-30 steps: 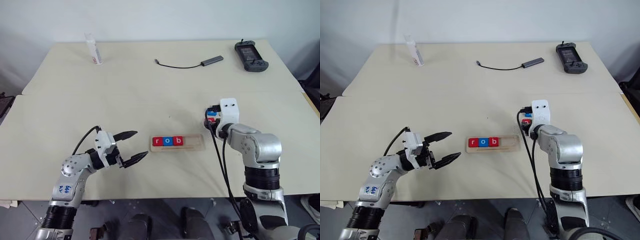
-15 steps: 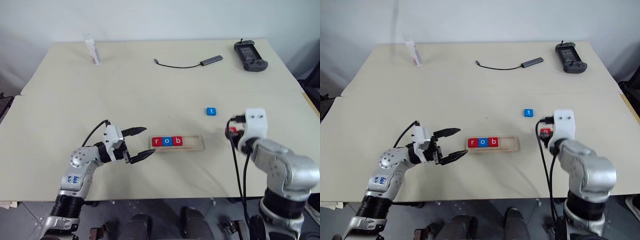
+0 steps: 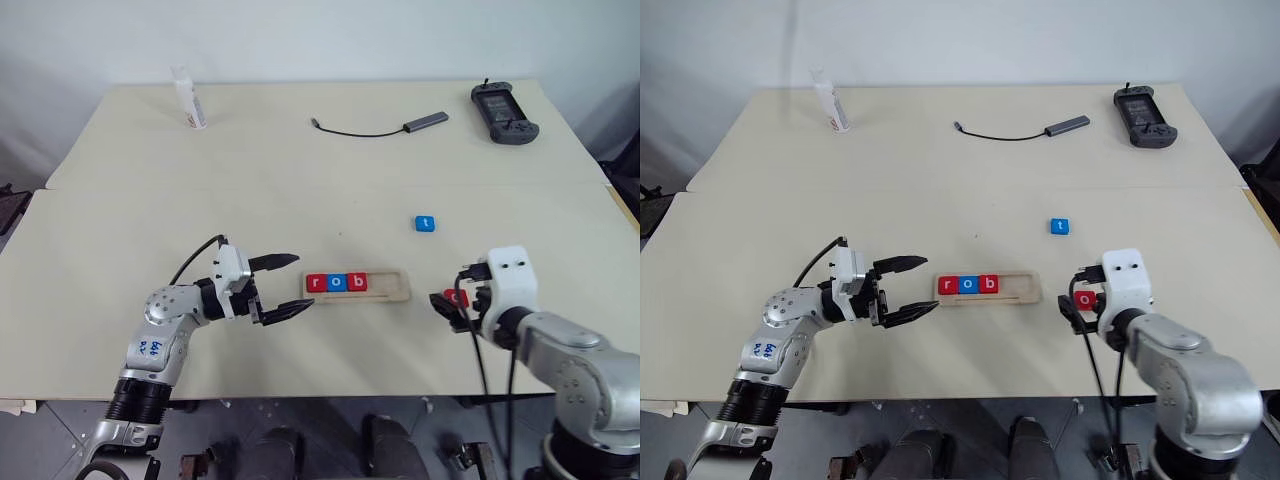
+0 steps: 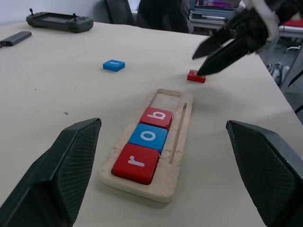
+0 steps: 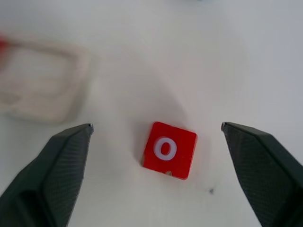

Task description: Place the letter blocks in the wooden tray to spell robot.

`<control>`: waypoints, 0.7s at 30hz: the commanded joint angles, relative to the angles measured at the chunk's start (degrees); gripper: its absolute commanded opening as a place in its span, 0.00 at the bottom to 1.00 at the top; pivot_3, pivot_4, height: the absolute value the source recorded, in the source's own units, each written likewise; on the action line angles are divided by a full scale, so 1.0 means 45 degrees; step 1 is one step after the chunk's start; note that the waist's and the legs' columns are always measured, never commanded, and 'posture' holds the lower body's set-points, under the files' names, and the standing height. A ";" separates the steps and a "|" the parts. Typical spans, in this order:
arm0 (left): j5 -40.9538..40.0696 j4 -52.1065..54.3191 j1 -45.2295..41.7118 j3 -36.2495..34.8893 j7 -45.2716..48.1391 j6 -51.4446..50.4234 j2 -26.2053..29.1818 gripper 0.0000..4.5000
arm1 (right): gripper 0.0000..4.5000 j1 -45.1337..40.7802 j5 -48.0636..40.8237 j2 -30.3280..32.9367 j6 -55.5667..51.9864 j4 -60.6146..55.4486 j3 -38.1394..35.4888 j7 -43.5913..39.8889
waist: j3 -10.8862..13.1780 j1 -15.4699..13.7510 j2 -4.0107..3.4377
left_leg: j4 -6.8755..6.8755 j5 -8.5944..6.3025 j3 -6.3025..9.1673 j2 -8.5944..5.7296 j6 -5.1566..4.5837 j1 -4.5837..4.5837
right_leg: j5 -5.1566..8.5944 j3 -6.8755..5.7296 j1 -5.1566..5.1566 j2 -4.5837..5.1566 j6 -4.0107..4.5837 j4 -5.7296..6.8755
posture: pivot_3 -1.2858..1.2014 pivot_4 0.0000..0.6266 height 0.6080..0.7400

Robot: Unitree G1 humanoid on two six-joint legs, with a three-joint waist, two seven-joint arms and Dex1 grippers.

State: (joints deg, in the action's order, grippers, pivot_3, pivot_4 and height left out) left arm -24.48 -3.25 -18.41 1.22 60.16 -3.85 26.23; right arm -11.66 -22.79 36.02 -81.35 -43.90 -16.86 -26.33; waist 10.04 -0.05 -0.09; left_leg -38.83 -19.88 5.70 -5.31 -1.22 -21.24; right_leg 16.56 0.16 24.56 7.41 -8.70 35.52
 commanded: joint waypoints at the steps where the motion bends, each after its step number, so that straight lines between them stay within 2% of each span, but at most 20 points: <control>1: -0.0343 0.0762 0.0200 -0.0138 0.0212 -0.0251 0.0188 1.00 | 0.99 0.1204 -0.0005 0.2622 0.5232 0.1504 0.0750 -0.4121 | 0.0003 0.0002 0.0005 | 0.0010 0.0000 -0.0003 -0.0001 0.0000 0.0000 | 0.0000 -0.0002 -0.0001 0.0001 -0.0001 -0.0005 | 0.52 0.24 1.00; 4: -0.0306 0.1035 0.0312 -0.0146 0.0203 -0.0358 0.0242 1.00 | 0.99 0.1419 0.1167 0.4343 1.0067 0.4500 0.1794 -0.6663 | 0.0010 0.0040 0.0017 | 0.0002 -0.0001 -0.0019 -0.0001 -0.0003 0.0009 | -0.0005 -0.0004 -0.0018 0.0000 -0.0011 -0.0017 | 0.52 0.24 1.00; 8: -0.0084 0.1270 0.0463 -0.0201 0.0110 -0.0196 0.0347 1.00 | 0.99 -0.0130 0.2209 0.5000 1.3495 0.8091 0.3173 -0.8314 | 0.0017 0.0063 0.0028 | -0.0026 0.0001 -0.0039 0.0005 -0.0002 0.0017 | -0.0010 0.0011 -0.0017 0.0002 -0.0020 -0.0039 | 0.52 0.24 1.00; 12: -0.0013 0.1702 0.0828 -0.0151 0.0101 -0.0163 0.0509 1.00 | 0.99 -0.1945 0.2734 0.4748 1.5371 1.1118 0.4112 -0.9558 | 0.0017 0.0043 0.0028 | -0.0030 0.0004 -0.0036 0.0013 0.0006 0.0014 | -0.0010 0.0010 -0.0011 0.0002 -0.0019 -0.0041 | 0.52 0.24 1.00; 17: 0.0021 0.2074 0.1200 -0.0286 -0.0120 -0.0097 0.0613 1.00 | 0.99 -0.3244 0.3162 0.4487 1.6679 1.3320 0.5093 -1.1087 | 0.0017 -0.0024 0.0028 | -0.0028 0.0003 -0.0010 0.0012 0.0007 -0.0001 | -0.0010 -0.0006 -0.0012 0.0009 -0.0018 -0.0062 | 0.52 0.24 1.00; 21: 0.0013 0.2235 0.1358 -0.0353 -0.0264 -0.0070 0.0664 1.00 | 0.79 -0.4072 0.3439 0.4128 1.7255 1.4591 0.5491 -1.1643 | 0.0016 0.0001 0.0027 | -0.0033 0.0003 -0.0009 0.0014 0.0007 0.0000 | -0.0010 -0.0009 -0.0019 0.0007 -0.0018 -0.0069 | 0.52 0.24 1.00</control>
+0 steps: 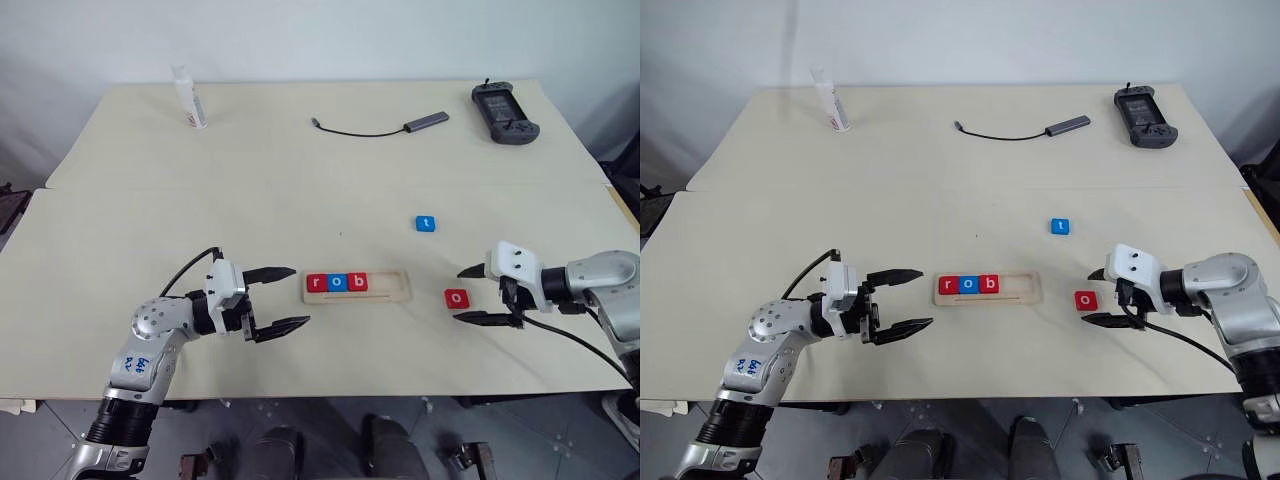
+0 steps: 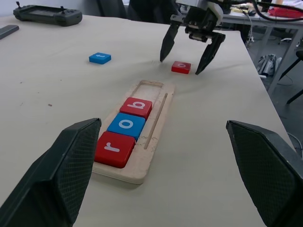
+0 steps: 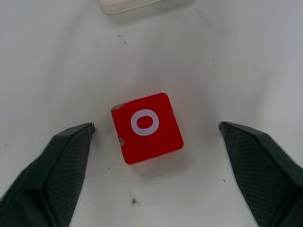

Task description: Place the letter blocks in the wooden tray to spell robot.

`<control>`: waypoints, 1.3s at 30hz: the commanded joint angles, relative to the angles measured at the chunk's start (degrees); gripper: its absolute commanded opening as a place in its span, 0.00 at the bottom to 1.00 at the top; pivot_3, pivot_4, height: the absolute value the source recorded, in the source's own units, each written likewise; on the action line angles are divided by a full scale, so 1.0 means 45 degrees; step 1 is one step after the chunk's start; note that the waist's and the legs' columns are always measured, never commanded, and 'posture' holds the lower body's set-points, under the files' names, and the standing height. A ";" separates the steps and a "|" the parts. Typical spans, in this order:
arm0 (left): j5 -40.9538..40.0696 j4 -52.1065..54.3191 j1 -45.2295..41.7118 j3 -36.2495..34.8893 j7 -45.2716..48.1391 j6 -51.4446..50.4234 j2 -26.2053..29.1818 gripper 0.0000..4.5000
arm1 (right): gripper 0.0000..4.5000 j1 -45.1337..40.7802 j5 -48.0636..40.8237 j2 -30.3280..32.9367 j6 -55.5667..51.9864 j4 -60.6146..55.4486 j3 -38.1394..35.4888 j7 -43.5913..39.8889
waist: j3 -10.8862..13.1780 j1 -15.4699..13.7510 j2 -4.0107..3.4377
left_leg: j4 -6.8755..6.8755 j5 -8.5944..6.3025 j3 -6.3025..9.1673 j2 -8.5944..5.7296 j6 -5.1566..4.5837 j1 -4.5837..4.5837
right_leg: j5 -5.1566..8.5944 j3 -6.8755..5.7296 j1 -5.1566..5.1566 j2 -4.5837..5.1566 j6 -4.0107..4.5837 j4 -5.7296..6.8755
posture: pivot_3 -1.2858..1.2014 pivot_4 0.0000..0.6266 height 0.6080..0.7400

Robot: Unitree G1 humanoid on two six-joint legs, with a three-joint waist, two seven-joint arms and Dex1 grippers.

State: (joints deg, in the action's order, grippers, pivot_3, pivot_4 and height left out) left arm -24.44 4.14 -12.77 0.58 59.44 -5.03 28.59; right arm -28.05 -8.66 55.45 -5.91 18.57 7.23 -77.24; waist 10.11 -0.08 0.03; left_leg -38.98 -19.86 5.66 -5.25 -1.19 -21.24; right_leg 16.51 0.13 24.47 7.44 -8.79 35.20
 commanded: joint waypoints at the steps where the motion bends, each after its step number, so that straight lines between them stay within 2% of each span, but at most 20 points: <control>1: 0.0015 0.0600 0.0120 -0.0231 -0.0139 0.0216 0.0152 1.00 | 0.72 -0.0617 0.0342 -0.0320 0.0552 0.0926 0.0191 -0.0360 | 0.0000 0.0008 -0.0001 | 0.0000 0.0000 0.0000 -0.0002 0.0001 0.0000 | 0.0000 0.0001 0.0000 0.0001 0.0000 0.0001 | 0.52 0.24 1.00; 6: 0.0018 0.0634 0.0186 -0.0288 -0.0262 0.0298 0.0206 1.00 | 0.34 -0.0904 0.0246 -0.0702 0.0772 0.0927 0.0178 -0.0542 | -0.0001 0.0035 -0.0001 | -0.0002 -0.0001 0.0000 0.0006 0.0005 0.0003 | 0.0000 0.0001 0.0001 -0.0004 0.0000 0.0007 | 0.52 0.24 1.00; 7: 0.0010 0.0657 0.0223 -0.0300 -0.0278 0.0312 0.0220 1.00 | 0.32 -0.0921 0.0190 -0.0696 0.0748 0.0713 0.0163 -0.0613 | -0.0001 0.0035 -0.0001 | -0.0002 -0.0001 0.0000 0.0006 0.0006 0.0003 | 0.0000 0.0001 0.0001 -0.0003 0.0000 0.0008 | 0.52 0.24 1.00; 12: -0.0031 0.0759 0.0438 -0.0350 -0.0295 0.0378 0.0310 1.00 | 0.32 -0.1461 -0.0127 -0.0800 -0.1136 -0.1012 0.0355 -0.0782 | -0.0001 0.0040 -0.0002 | -0.0003 -0.0001 -0.0001 0.0005 0.0006 0.0000 | 0.0000 0.0005 0.0010 -0.0001 0.0000 0.0013 | 0.52 0.24 1.00; 18: 0.0059 0.0838 0.0650 -0.0360 -0.0512 0.0441 0.0253 1.00 | 0.32 -0.2738 -0.0034 -0.2289 -0.4341 -0.2720 0.1112 0.0316 | -0.0001 0.0011 -0.0003 | -0.0009 0.0000 0.0004 0.0008 0.0015 -0.0001 | 0.0001 0.0004 0.0015 0.0000 0.0003 0.0027 | 0.52 0.24 1.00; 22: 0.0048 0.0999 0.0862 -0.0368 -0.0722 0.0439 0.0228 1.00 | 0.32 -0.3041 0.0515 -0.3111 -0.4650 -0.2701 0.1796 0.0909 | -0.0001 -0.0155 -0.0003 | -0.0010 -0.0004 0.0020 -0.0013 0.0007 -0.0014 | 0.0001 -0.0006 0.0014 0.0012 0.0003 0.0020 | 0.52 0.24 1.00; 27: 0.0007 0.1148 0.1068 -0.0476 -0.0908 0.0464 0.0296 1.00 | 0.32 -0.3177 0.0700 -0.3492 -0.4590 -0.2522 0.2141 0.1083 | -0.0001 -0.0243 -0.0003 | -0.0008 -0.0007 0.0020 -0.0017 0.0002 -0.0020 | 0.0001 -0.0009 0.0021 0.0012 0.0003 0.0025 | 0.52 0.24 1.00; 31: 0.0006 0.1217 0.1184 -0.0517 -0.0983 0.0473 0.0306 1.00 | 0.64 -0.3183 0.0006 -0.3697 -0.5214 -0.3227 0.1868 0.0885 | -0.0001 -0.0233 -0.0003 | -0.0008 -0.0006 0.0018 -0.0009 0.0003 -0.0019 | 0.0001 -0.0010 0.0021 0.0005 0.0004 0.0019 | 0.52 0.24 1.00; 35: 0.0016 0.1282 0.1232 -0.0527 -0.1064 0.0458 0.0252 1.00 | 0.94 -0.2987 -0.0222 -0.3176 -0.5425 -0.3728 0.1469 0.0934 | -0.0001 -0.0222 -0.0003 | -0.0007 -0.0007 0.0018 -0.0009 0.0003 -0.0019 | 0.0001 -0.0010 0.0022 0.0006 0.0004 0.0025 | 0.52 0.24 1.00; 39: 0.0034 0.1272 0.1300 -0.0514 -0.1084 0.0506 0.0215 1.00 | 0.94 -0.2590 -0.0456 -0.2496 -0.5556 -0.4020 0.1037 0.0872 | -0.0001 -0.0280 -0.0002 | -0.0007 -0.0007 0.0018 -0.0015 0.0002 -0.0020 | 0.0001 -0.0010 0.0019 0.0011 0.0004 0.0021 | 0.52 0.24 1.00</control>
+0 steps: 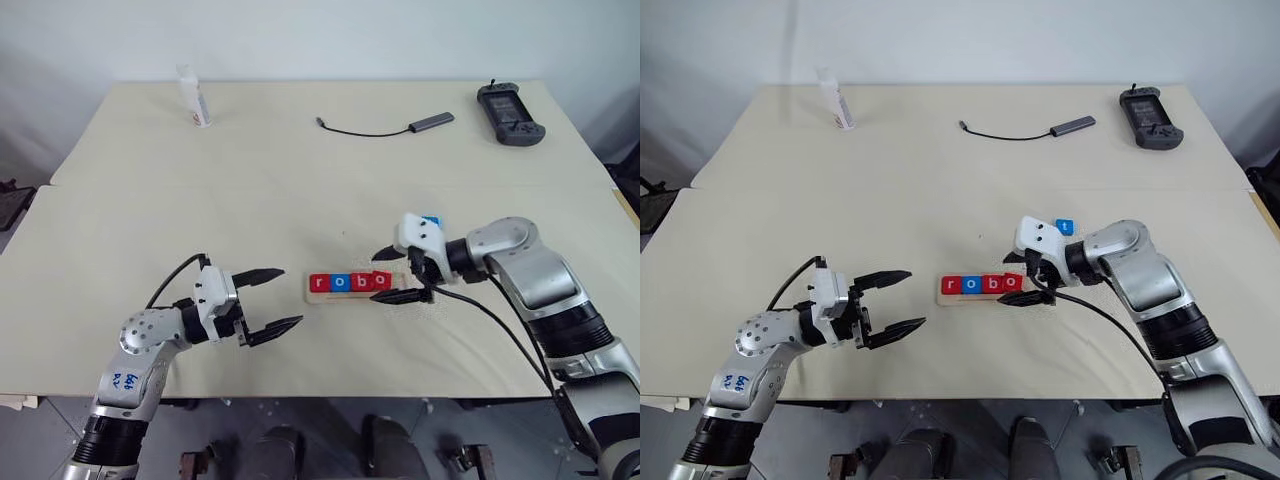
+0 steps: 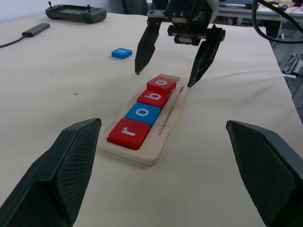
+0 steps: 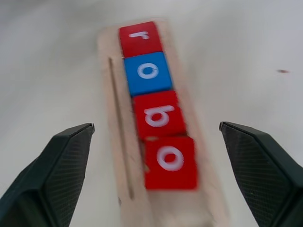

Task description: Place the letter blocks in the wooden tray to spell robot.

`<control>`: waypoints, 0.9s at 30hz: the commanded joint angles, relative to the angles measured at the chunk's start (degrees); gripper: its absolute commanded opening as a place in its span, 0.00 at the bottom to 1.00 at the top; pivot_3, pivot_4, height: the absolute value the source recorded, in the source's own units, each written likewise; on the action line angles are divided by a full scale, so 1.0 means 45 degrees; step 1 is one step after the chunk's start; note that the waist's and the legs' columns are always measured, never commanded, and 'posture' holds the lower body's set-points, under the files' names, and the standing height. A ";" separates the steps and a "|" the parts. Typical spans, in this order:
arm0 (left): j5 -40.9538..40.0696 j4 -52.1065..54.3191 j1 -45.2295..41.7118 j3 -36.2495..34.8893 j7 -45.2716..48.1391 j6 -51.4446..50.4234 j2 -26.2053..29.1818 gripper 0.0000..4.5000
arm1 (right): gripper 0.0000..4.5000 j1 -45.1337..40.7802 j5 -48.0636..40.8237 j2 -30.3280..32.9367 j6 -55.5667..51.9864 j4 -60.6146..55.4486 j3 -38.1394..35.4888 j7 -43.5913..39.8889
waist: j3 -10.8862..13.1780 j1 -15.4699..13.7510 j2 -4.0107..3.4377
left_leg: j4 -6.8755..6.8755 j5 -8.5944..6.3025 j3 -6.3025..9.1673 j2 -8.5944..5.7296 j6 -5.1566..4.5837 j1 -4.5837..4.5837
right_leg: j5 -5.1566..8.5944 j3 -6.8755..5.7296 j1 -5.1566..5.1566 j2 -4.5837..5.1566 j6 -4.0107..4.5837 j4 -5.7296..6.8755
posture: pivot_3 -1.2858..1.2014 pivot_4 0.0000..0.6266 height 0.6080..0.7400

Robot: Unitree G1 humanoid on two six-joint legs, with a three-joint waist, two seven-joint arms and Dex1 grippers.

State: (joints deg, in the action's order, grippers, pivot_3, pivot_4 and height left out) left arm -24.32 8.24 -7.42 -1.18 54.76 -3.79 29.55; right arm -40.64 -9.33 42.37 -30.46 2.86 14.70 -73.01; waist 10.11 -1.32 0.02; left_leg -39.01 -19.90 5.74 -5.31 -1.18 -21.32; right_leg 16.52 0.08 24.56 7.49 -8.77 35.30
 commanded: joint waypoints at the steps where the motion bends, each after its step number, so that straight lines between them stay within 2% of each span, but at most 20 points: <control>1: 0.0011 0.0336 0.0105 -0.0121 -0.0047 0.0246 -0.0005 1.00 | 0.94 0.0309 -0.0351 0.0526 -0.0197 -0.0576 -0.0707 -0.0011 | 0.0000 -0.0003 0.0001 | 0.0000 -0.0001 0.0000 0.0000 -0.0001 0.0000 | 0.0000 0.0000 -0.0002 0.0000 0.0000 -0.0001 | 0.52 0.24 1.00; 5: 0.0032 0.0200 0.0062 -0.0102 -0.0042 0.0325 -0.0053 1.00 | 0.73 0.0844 -0.0021 0.0917 -0.0056 -0.0331 -0.0907 0.0463 | 0.0000 0.0004 0.0001 | 0.0000 0.0000 -0.0002 0.0005 0.0000 0.0001 | 0.0000 0.0000 -0.0001 -0.0003 0.0000 -0.0007 | 0.52 0.24 1.00; 14: 0.0054 0.0054 -0.0070 -0.0050 0.0010 0.0378 -0.0071 1.00 | 0.01 0.0903 0.0301 0.0507 -0.0121 -0.0317 -0.0428 0.1132 | 0.0000 0.0071 0.0000 | 0.0001 0.0000 -0.0010 0.0009 0.0001 0.0002 | 0.0000 0.0006 0.0003 -0.0007 0.0000 -0.0002 | 0.52 0.24 1.00; 27: 0.0076 0.0178 0.0068 -0.0105 -0.0146 0.0359 -0.0073 1.00 | 0.01 0.0217 0.0467 -0.0320 -0.0751 -0.0176 -0.0093 0.1687 | 0.0000 0.0061 0.0000 | 0.0001 0.0000 -0.0008 0.0008 0.0001 0.0002 | 0.0000 0.0005 0.0003 -0.0007 0.0000 -0.0003 | 0.52 0.24 1.00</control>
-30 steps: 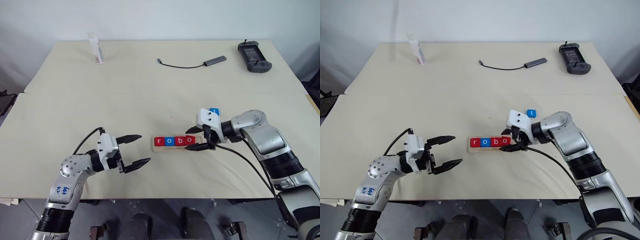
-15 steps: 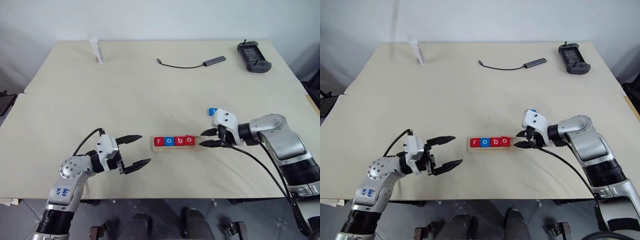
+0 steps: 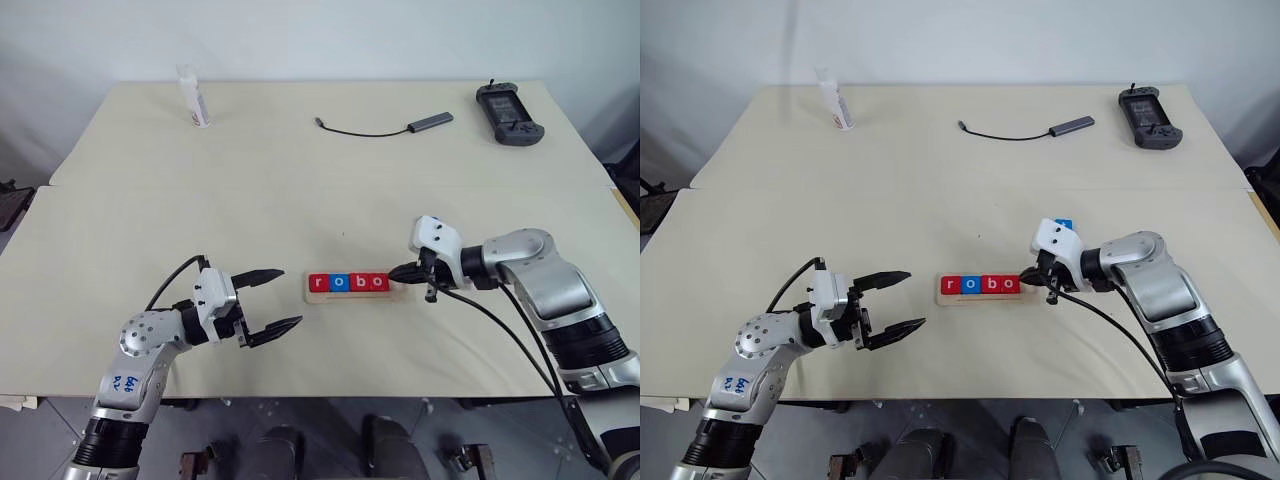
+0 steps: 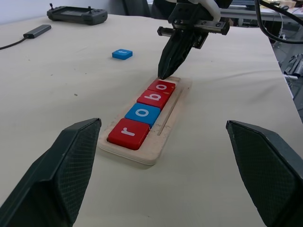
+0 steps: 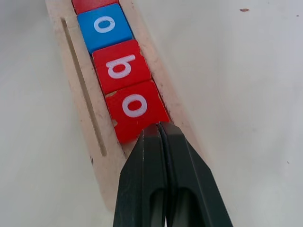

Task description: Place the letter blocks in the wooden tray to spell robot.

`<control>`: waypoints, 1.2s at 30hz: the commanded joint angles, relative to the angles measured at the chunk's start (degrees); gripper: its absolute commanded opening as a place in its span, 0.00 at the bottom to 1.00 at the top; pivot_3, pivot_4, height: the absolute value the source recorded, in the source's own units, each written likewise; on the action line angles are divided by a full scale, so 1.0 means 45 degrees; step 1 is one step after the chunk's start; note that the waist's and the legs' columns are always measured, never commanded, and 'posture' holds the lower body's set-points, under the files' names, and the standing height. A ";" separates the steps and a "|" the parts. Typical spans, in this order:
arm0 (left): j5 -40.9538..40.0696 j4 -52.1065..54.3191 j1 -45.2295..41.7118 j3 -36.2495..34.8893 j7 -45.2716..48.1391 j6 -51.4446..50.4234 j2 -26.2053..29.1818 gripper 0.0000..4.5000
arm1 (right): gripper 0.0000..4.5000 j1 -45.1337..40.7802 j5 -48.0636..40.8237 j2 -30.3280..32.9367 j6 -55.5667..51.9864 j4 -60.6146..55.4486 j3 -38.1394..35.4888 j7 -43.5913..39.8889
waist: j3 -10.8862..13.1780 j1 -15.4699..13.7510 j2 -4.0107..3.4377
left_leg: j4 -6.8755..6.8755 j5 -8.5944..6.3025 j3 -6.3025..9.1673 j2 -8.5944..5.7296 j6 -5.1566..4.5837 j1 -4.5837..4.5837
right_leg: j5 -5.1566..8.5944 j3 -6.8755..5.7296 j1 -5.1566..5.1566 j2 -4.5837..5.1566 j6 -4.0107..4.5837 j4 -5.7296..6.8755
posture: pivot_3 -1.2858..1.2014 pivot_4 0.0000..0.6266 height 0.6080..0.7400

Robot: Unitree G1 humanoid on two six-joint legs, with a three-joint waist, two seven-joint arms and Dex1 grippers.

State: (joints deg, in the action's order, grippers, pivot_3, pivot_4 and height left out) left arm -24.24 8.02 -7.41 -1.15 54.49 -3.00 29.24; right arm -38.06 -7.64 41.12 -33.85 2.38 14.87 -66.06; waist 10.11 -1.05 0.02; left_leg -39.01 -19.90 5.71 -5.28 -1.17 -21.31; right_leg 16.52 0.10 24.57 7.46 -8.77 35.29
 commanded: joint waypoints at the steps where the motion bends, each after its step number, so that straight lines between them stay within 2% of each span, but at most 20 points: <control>1: 0.0061 0.0231 0.0079 -0.0109 -0.0094 0.0186 -0.0006 1.00 | 0.01 -0.0406 0.0088 -0.0058 -0.0009 -0.0026 -0.0112 0.0185 | 0.0000 -0.0003 0.0000 | 0.0000 0.0000 0.0000 0.0000 0.0000 0.0000 | 0.0000 0.0000 0.0000 0.0000 0.0000 0.0001 | 0.52 0.24 1.00; 12: 0.0085 0.0053 -0.0054 -0.0026 -0.0106 0.0215 -0.0041 1.00 | 0.01 -0.0168 0.0223 0.0592 -0.0016 -0.0147 -0.0100 0.0302 | 0.0000 -0.0027 0.0000 | -0.0001 0.0000 0.0000 -0.0004 -0.0001 0.0000 | 0.0000 -0.0001 -0.0001 0.0003 0.0000 -0.0001 | 0.52 0.24 1.00; 25: 0.0109 -0.0094 -0.0327 0.0040 -0.0021 0.0208 -0.0057 1.00 | 0.01 0.0278 -0.0062 0.0077 -0.0775 -0.1137 0.0040 0.0450 | 0.0000 0.0005 0.0000 | 0.0000 0.0000 0.0000 0.0001 0.0000 0.0000 | 0.0000 -0.0001 0.0001 -0.0001 0.0000 0.0002 | 0.52 0.24 1.00; 28: 0.0107 -0.0157 -0.0337 0.0023 0.0002 0.0233 -0.0072 1.00 | 0.01 0.0476 -0.0229 0.0265 -0.0798 -0.1349 -0.0362 0.0517 | 0.0000 -0.0021 0.0000 | 0.0000 0.0000 0.0001 -0.0002 -0.0001 -0.0001 | 0.0000 -0.0001 0.0000 0.0002 0.0000 0.0001 | 0.52 0.24 1.00; 33: 0.0125 -0.0271 -0.0365 0.0070 0.0101 0.0291 -0.0091 1.00 | 0.01 0.1593 -0.0998 0.0645 -0.0452 -0.2230 -0.2202 0.1048 | 0.0000 -0.0088 0.0000 | -0.0001 0.0000 0.0004 -0.0009 -0.0001 -0.0001 | 0.0000 -0.0002 -0.0004 0.0006 0.0000 0.0000 | 0.52 0.24 1.00; 36: 0.0110 -0.0502 -0.0508 0.0119 0.0261 0.0340 -0.0098 1.00 | 0.14 0.3370 -0.1692 0.0840 -0.0137 -0.3189 -0.4244 0.1514 | 0.0000 -0.0154 0.0000 | 0.0003 0.0000 0.0014 -0.0008 -0.0001 -0.0002 | 0.0000 -0.0012 -0.0007 0.0006 0.0000 -0.0004 | 0.52 0.24 1.00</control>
State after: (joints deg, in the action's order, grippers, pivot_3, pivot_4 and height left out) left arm -24.05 5.63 -9.18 -0.49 55.12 -2.61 28.82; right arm -24.70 -13.11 43.88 -35.39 -8.83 0.56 -60.30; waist 10.11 -1.74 0.02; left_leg -38.98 -19.90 5.78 -5.32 -1.18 -21.33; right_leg 16.52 0.04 24.53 7.49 -8.77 35.28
